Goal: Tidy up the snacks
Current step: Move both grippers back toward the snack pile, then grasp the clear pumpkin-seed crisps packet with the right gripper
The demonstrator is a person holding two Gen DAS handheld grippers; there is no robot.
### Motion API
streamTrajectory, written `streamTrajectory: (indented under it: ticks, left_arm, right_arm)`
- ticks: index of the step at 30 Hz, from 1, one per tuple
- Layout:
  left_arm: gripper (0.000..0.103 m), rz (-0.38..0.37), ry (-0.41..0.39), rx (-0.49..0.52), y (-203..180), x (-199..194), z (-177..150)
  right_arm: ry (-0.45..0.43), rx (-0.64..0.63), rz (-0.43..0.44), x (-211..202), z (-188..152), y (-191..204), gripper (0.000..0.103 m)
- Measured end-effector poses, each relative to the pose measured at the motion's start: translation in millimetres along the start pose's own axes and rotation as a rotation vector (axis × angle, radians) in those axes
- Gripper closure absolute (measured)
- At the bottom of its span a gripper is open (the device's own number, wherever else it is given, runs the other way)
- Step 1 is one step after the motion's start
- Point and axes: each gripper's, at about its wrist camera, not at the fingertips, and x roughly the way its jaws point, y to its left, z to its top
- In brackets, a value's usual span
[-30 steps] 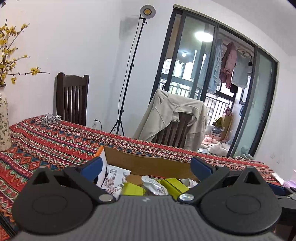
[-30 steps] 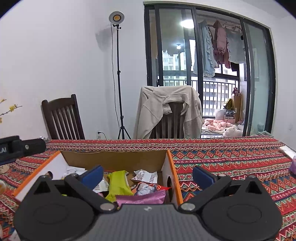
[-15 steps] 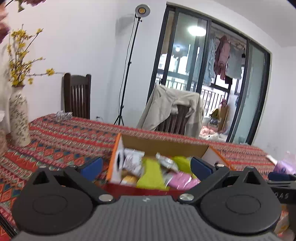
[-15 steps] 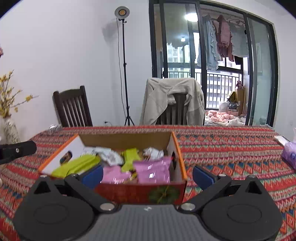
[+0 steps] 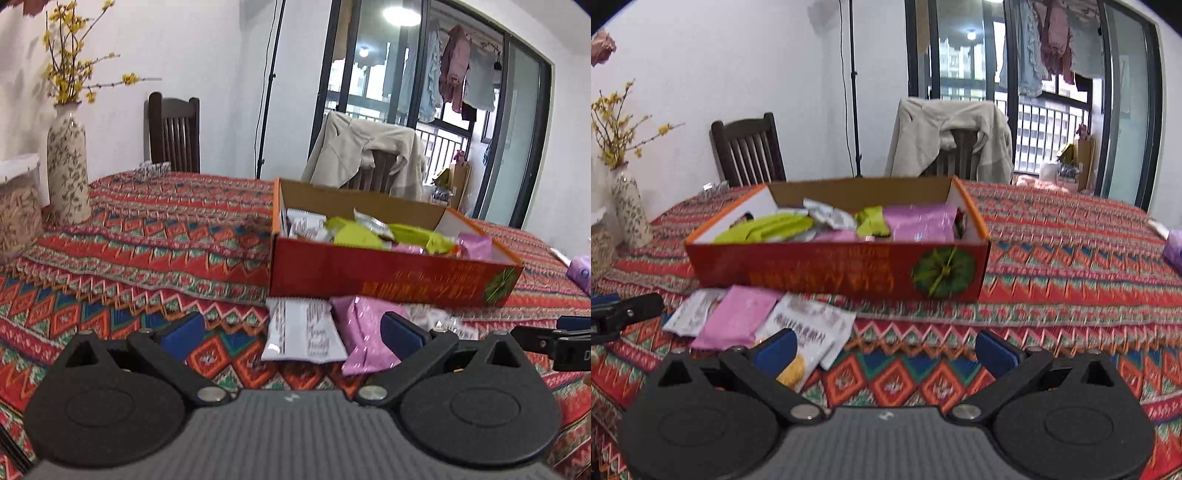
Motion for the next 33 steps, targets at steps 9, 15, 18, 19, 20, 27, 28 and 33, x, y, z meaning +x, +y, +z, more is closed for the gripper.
streamTrajectory:
  ticks: [9,15,18,19,20,27,28,33]
  left_arm:
    - [0.000,-0.015,0.003,-0.048,9.8,2.9,-1.7]
    - [0.000,-0.015,0.005,-0.075,12.9,2.7,-1.1]
    - [0.000,-0.018,0.008,-0.085,14.3,2.7,-1.3]
    - [0.000,-0.021,0.011,-0.086,14.5,3.0,-1.2]
    - [0.000,-0.022,0.012,-0.087,14.4,3.1,-1.3]
    - [0.000,-0.021,0.016,-0.091,14.9,3.4,-1.1]
    - [0.000,-0.022,0.019,-0.091,14.6,3.9,-1.5]
    - [0.000,-0.021,0.019,-0.091,14.0,4.8,-1.5]
  right_arm:
    - [0.040,-0.014,0.019,14.7,-5.2,19.2,0.000]
    - [0.052,-0.016,0.032,26.9,3.3,39.9,0.000]
    - [0.064,-0.020,0.021,35.1,5.7,52.6,0.000]
    - [0.066,-0.022,0.015,37.4,5.6,56.3,0.000]
    - [0.067,-0.027,0.004,39.5,5.1,60.3,0.000]
    - [0.094,-0.050,-0.024,47.5,-2.4,72.0,0.008]
    - [0.099,-0.042,-0.020,47.4,-3.3,70.6,0.011]
    - [0.123,-0.022,-0.017,46.4,-7.7,63.4,0.039]
